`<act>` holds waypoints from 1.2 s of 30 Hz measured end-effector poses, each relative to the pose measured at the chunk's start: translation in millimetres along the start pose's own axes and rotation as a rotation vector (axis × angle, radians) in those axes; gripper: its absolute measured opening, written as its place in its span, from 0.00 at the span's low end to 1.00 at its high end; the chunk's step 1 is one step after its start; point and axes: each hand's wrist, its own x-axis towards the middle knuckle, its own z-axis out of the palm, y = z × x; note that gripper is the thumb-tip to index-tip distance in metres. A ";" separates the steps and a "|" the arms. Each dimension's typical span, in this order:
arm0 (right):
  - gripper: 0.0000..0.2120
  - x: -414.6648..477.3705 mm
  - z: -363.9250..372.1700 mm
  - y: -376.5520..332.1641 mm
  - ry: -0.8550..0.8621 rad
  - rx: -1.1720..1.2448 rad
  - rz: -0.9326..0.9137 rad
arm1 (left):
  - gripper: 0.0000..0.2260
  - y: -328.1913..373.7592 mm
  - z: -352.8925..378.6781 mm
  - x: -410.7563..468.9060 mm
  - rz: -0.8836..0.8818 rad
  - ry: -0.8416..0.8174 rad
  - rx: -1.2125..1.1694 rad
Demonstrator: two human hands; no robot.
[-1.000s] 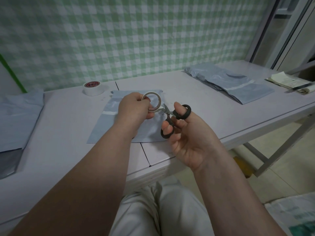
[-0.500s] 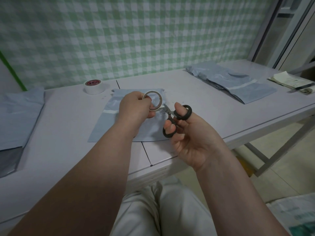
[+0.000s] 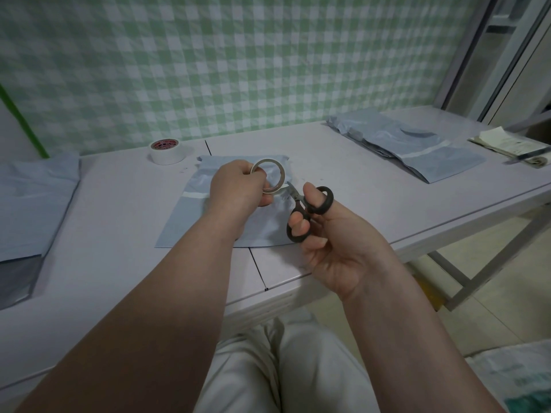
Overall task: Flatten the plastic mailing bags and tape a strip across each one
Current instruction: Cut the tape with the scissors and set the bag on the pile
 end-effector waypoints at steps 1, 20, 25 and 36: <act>0.08 -0.2 -0.2 0.1 0.003 -0.003 -0.003 | 0.07 0.1 -0.1 0.0 0.000 0.002 -0.003; 0.07 21.4 -27.2 -33.9 0.589 -1.479 -0.650 | 0.05 -0.2 -27.8 -4.9 0.082 0.197 -0.269; 0.10 24.6 -14.9 -40.4 0.680 -1.934 -0.591 | 0.03 -12.7 -61.3 -8.7 0.254 0.345 0.016; 0.10 34.7 -2.7 -27.7 0.619 -2.133 -0.723 | 0.08 -35.6 -111.8 1.8 0.182 0.491 0.257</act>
